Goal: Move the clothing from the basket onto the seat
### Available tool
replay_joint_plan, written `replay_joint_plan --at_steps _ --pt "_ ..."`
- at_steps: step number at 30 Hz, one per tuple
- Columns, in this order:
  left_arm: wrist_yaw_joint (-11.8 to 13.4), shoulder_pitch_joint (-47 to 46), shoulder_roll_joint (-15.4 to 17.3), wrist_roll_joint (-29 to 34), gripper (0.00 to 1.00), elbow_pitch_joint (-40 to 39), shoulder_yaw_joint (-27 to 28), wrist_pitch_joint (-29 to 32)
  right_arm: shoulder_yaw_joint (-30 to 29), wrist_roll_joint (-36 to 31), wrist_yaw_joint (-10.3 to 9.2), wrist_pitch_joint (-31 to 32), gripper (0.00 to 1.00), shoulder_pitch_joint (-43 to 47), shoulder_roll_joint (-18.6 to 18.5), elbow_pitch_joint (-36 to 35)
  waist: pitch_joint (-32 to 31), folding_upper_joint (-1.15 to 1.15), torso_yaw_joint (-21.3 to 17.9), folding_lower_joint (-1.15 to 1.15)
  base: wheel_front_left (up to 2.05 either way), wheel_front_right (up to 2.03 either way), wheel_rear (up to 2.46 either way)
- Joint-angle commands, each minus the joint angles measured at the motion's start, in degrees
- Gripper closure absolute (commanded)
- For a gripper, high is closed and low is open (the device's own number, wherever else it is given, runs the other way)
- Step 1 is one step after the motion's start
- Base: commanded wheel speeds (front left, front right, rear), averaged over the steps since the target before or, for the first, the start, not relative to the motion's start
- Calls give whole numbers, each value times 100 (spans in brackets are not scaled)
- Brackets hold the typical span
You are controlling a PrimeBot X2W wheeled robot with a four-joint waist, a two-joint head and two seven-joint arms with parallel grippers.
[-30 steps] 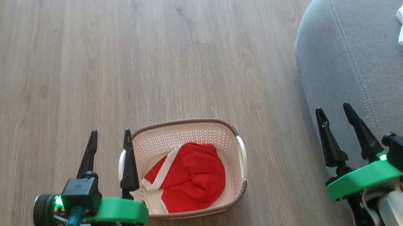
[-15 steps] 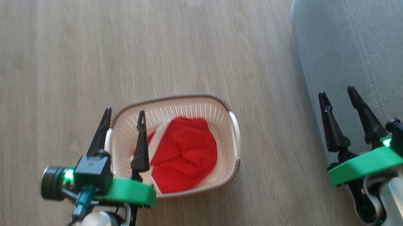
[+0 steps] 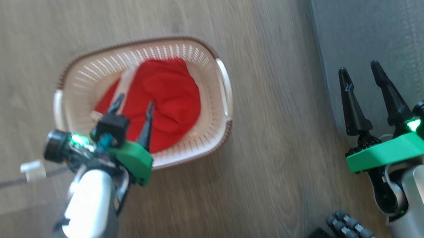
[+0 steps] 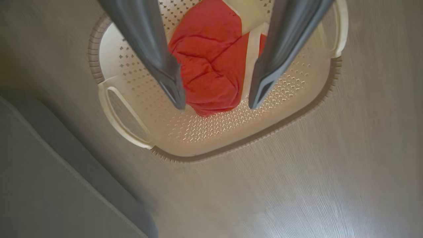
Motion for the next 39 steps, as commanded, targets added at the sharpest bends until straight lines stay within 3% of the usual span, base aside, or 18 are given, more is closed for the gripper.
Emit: replay_joint_plan --at_steps 1,12,18,32,39 --pt "-68 -410 164 -51 0 400 186 -29 153 82 0 2 0 -27 -25 -210 843 0 -422 -2 0 0 0" --pt "-197 -2373 503 129 0 2727 31 -29 459 423 0 2 0 -120 -25 -463 2067 0 -934 -2 0 0 0" --pt "-231 -3234 535 113 0 3690 -10 118 636 651 0 2 0 8 -25 -546 2331 0 -1073 -2 0 0 0" --pt "68 -4001 485 213 0 4151 -279 1069 1195 743 0 2 0 448 -25 -1000 2574 0 -1289 -2 0 0 0" --pt "78 -4117 570 242 0 4170 -404 1473 1272 405 0 2 0 779 -25 -1452 2638 0 -1139 -2 0 0 0"
